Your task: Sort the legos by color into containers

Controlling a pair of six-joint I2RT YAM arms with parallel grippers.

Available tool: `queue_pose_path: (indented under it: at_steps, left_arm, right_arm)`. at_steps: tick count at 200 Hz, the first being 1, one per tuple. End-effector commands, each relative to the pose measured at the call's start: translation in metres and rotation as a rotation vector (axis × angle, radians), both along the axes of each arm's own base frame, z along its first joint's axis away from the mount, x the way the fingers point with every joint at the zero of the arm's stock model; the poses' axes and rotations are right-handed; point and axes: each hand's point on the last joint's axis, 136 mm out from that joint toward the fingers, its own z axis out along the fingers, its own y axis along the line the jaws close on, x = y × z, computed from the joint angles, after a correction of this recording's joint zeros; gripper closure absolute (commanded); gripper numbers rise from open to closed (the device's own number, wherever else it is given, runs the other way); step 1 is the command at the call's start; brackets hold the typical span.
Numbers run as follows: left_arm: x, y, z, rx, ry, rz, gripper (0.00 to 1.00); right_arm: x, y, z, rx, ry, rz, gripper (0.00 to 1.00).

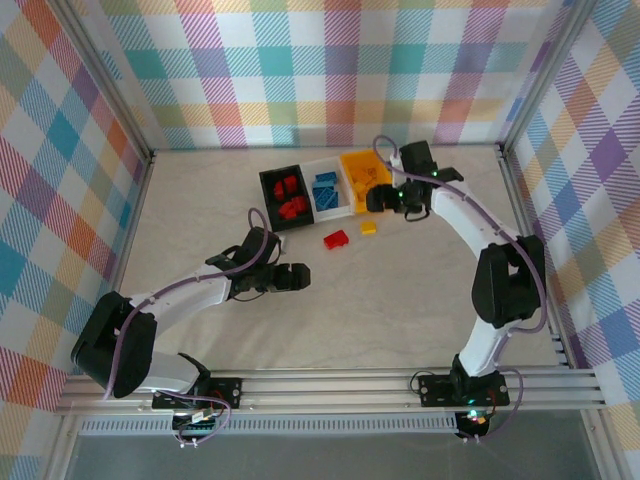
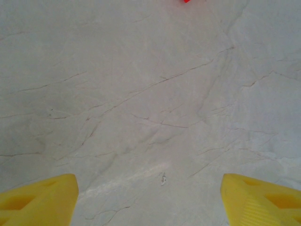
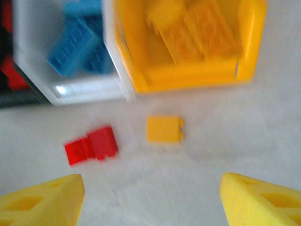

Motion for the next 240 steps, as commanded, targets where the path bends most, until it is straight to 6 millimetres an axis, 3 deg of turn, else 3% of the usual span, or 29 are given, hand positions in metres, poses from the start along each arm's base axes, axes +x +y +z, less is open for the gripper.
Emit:
queue_pose_path:
  at_steps: [1, 56, 197, 240]
  left_arm:
    - [0.002, -0.003, 0.011, -0.053, -0.015, 0.018, 0.20]
    - [-0.008, 0.010, 0.017, -0.030, -0.034, 0.041, 0.20]
    - [-0.016, 0.028, 0.008, 0.042, -0.026, 0.046, 0.20]
    - [-0.016, 0.030, 0.003, 0.050, -0.018, 0.046, 0.20]
  right_arm:
    - [-0.021, -0.001, -0.024, -0.019, 0.071, -0.004, 0.24]
    - [-0.020, 0.016, -0.073, -0.135, 0.110, 0.038, 0.21]
    - [0.034, 0.034, -0.110, -0.231, 0.107, 0.040, 0.27]
    - [0.039, 0.039, -0.121, -0.272, 0.113, 0.045, 0.29]
